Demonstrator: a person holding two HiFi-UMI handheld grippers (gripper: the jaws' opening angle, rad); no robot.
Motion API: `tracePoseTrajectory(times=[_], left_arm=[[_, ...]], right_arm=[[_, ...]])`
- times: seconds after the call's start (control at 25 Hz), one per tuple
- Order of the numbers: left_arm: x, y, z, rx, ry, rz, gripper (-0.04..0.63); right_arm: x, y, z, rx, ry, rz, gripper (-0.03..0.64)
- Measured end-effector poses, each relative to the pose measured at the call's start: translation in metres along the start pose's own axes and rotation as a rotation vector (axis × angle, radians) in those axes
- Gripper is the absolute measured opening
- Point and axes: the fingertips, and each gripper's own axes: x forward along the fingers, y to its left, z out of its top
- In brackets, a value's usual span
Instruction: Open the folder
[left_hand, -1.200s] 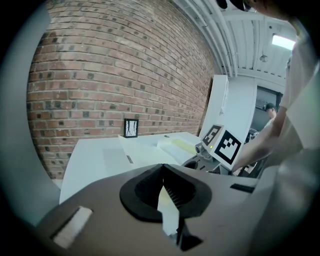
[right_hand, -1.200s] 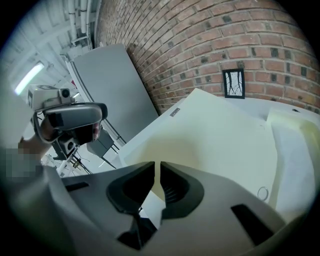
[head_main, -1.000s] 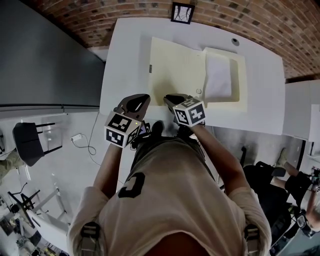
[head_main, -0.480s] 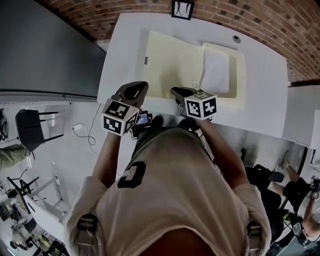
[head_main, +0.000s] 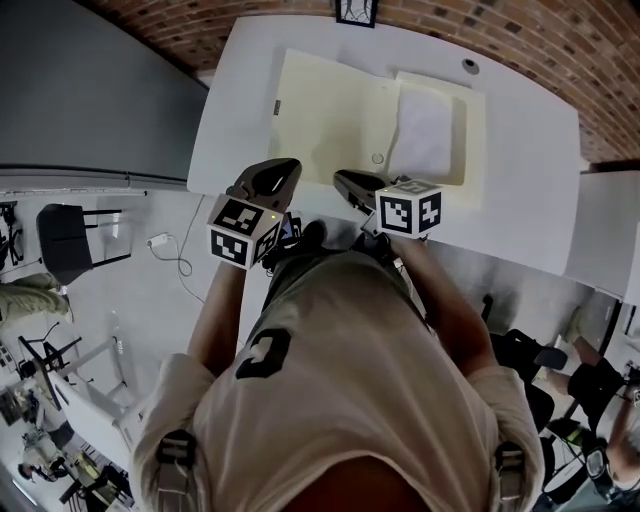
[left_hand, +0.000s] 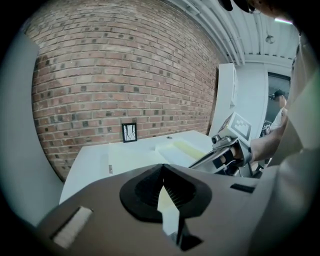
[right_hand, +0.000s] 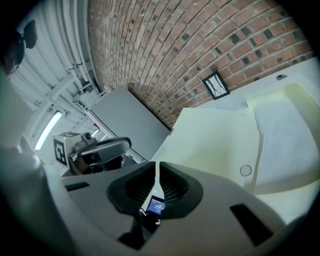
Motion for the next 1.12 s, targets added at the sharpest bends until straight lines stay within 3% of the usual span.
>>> tracePoseTrajectory(times=[0.36, 0.48, 0.6, 1.12], left_arm=[[0.010, -0.039, 0.008, 0.002, 0.010, 0.000, 0.003], [-0.001, -0.031, 0.001, -0.011, 0.013, 0.024, 0.003], [-0.011, -0.023, -0.009, -0.029, 0.009, 0.035, 0.003], [-0.068, 0.022, -0.032, -0.027, -0.087, -0.023, 0.003]], right_arm=[[-0.033, -0.008, -0.003, 0.078, -0.037, 0.076, 0.023], [-0.039, -0.014, 0.000, 0.045, -0.034, 0.030, 0.022], [-0.039, -0.004, -0.001, 0.073, -0.053, 0.053, 0.022], [0.004, 0.064, -0.029, 0.024, -0.050, -0.002, 0.023]])
